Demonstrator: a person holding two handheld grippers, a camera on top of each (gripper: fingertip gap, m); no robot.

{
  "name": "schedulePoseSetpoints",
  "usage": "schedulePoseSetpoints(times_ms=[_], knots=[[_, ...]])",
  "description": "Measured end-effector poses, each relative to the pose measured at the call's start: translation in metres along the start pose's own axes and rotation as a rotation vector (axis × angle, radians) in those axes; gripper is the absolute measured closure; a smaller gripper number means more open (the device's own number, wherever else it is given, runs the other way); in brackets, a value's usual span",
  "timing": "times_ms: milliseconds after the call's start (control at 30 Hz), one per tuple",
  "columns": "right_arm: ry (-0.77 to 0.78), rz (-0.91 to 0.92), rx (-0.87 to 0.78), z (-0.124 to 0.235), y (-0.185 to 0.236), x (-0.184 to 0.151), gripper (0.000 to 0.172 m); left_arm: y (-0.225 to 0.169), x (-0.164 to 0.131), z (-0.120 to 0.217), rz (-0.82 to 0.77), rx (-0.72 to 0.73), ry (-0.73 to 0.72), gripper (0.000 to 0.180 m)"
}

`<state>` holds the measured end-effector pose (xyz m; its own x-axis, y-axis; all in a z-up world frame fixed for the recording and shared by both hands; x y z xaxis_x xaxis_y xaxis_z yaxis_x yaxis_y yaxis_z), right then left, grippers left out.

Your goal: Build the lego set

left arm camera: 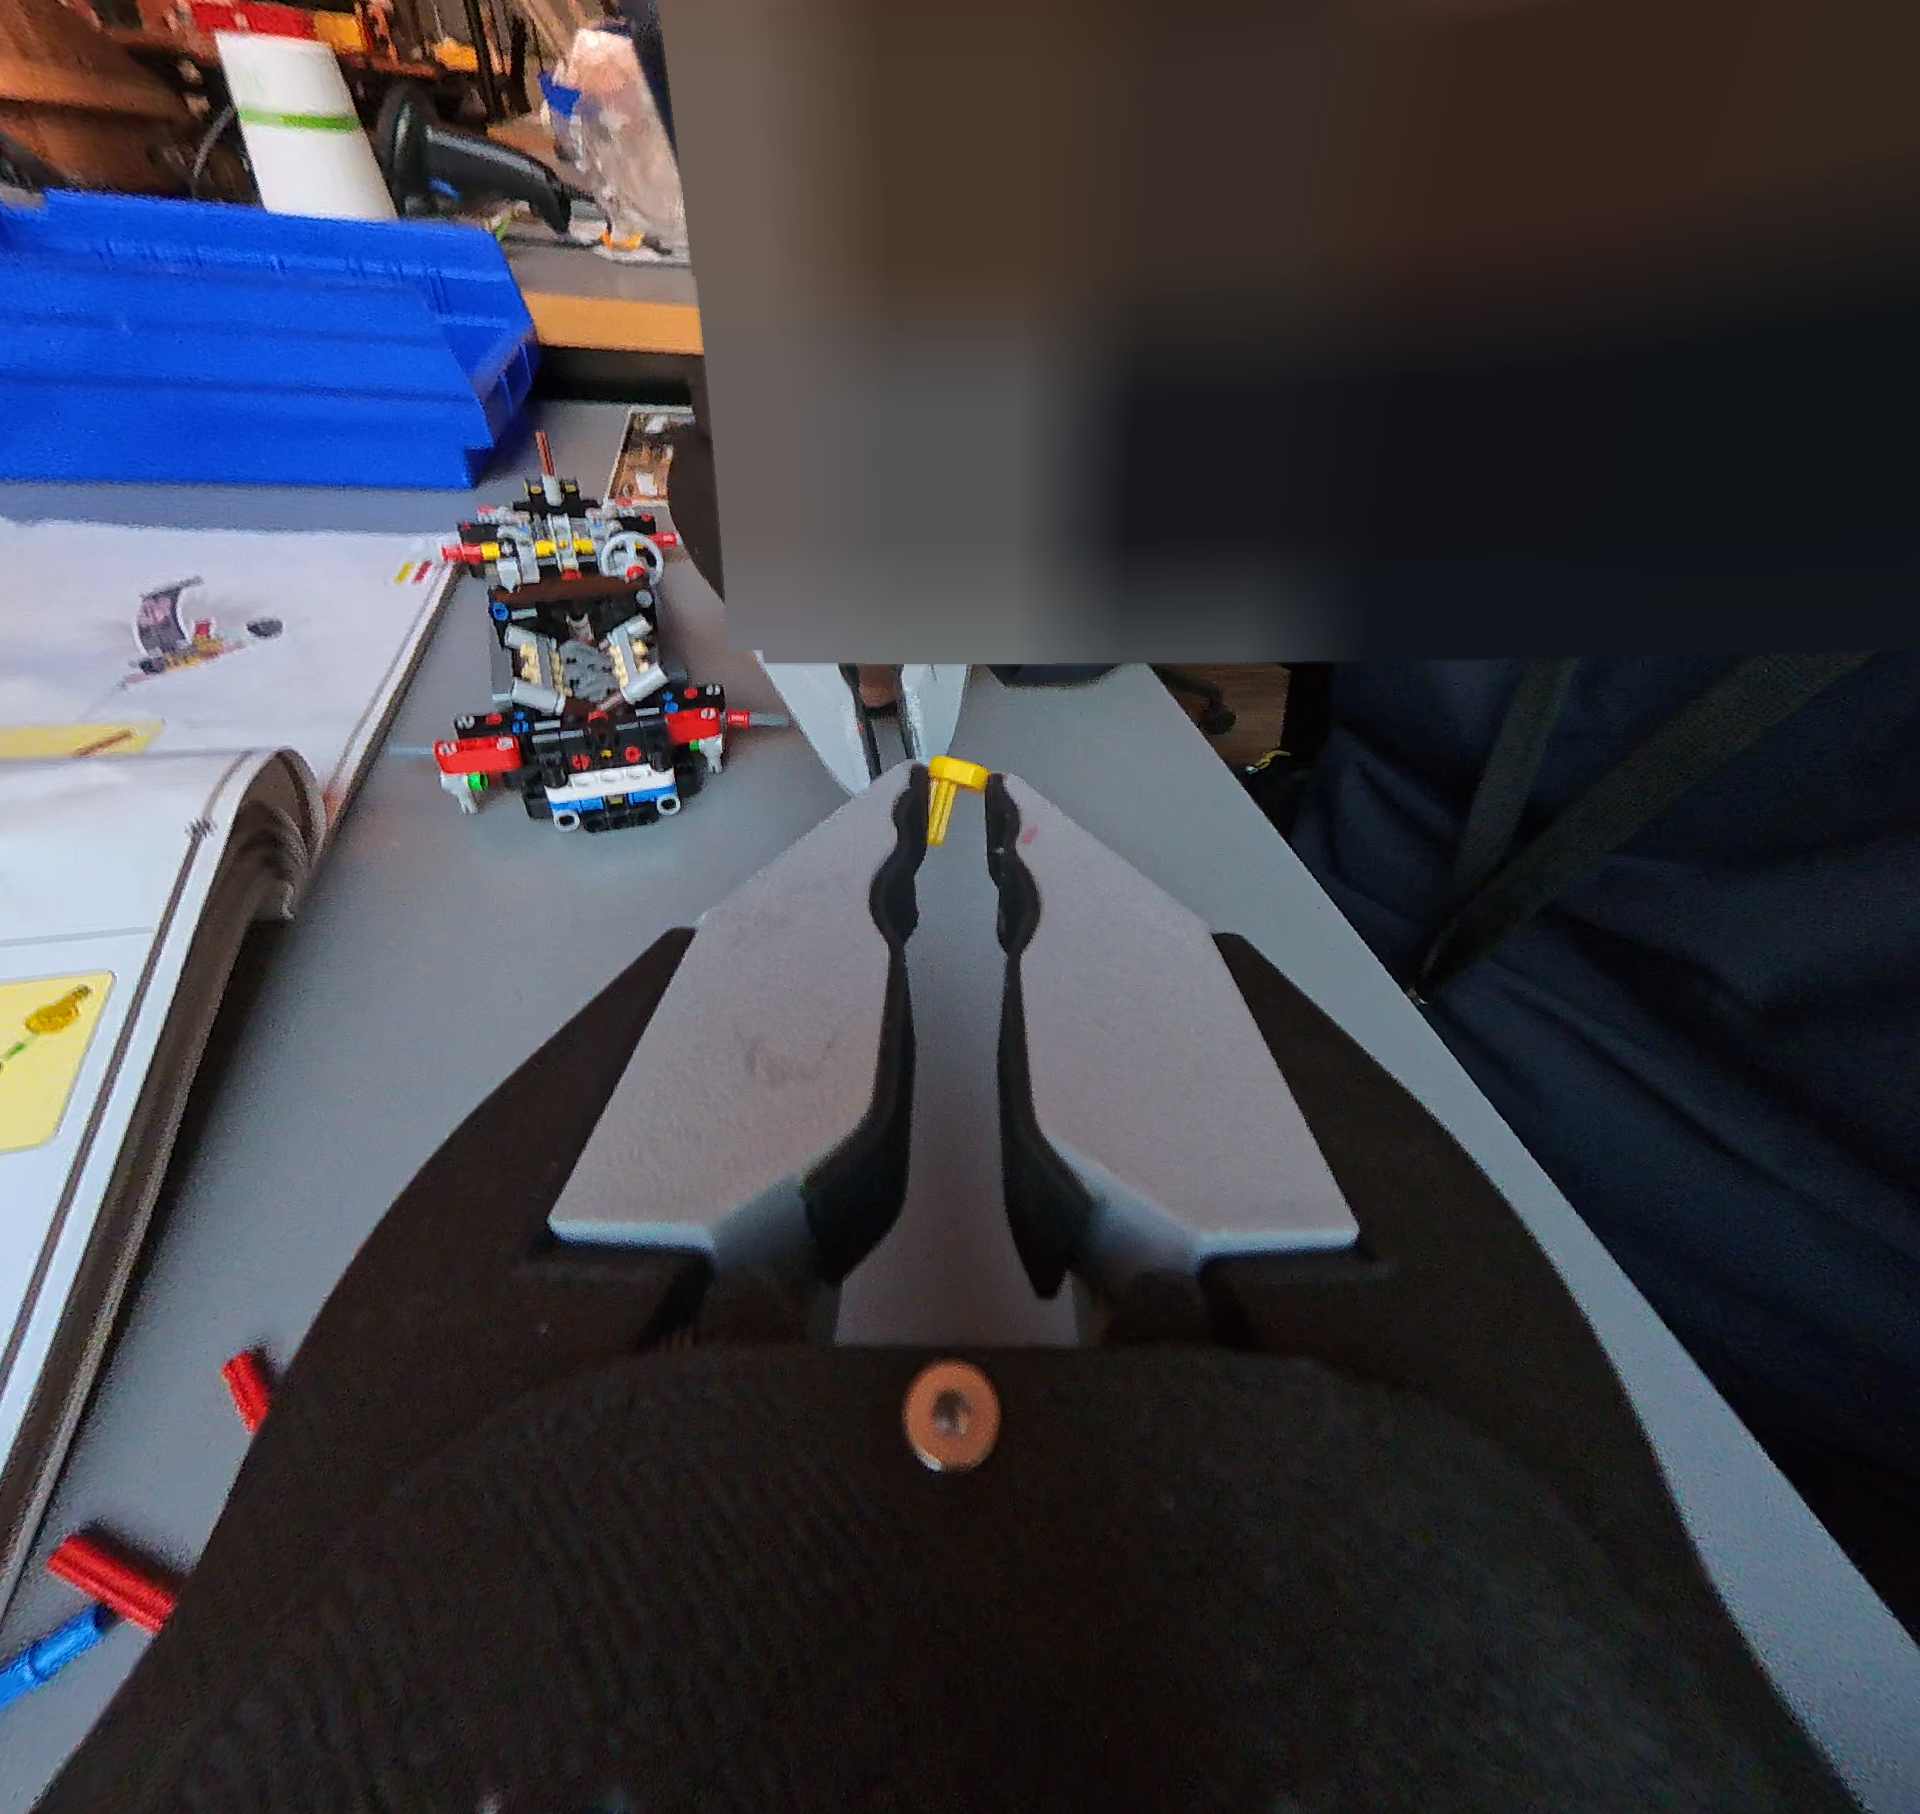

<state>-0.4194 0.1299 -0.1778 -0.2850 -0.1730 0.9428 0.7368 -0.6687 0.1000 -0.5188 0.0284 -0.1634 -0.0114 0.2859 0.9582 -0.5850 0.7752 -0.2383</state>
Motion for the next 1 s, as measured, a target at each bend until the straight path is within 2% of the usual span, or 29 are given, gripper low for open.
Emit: schedulePoseSetpoints(times_ms=[233,433,767,1000], knots=[[-0.080,-0.004,0.058,0.004,0.005,0.008,0.168,-0.007,0.005,0.001,-0.134,-0.006,-0.084,0.172],[-0.084,-0.007,0.063,0.004,0.006,0.008,0.168,-0.009,0.006,0.001,-0.203,0.005,-0.105,0.173],[-0.092,-0.012,0.077,0.004,0.007,0.008,0.168,-0.011,0.007,0.002,-0.229,0.005,-0.124,0.172],[-0.095,-0.023,0.078,0.004,0.005,0.008,0.168,-0.007,0.002,-0.003,-0.203,0.031,-0.060,0.172]])
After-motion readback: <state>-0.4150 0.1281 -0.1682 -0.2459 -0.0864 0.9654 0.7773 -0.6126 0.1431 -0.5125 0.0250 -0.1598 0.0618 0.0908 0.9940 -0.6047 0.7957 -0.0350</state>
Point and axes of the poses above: each gripper's, where its closed fingertips meet, z back along the fingers, x out of its top, y = z × x across the jaws, the point moved 7 cm from there along z, back along the fingers, and after that the axes turned 8 degrees about z, right-handed, at the moved point
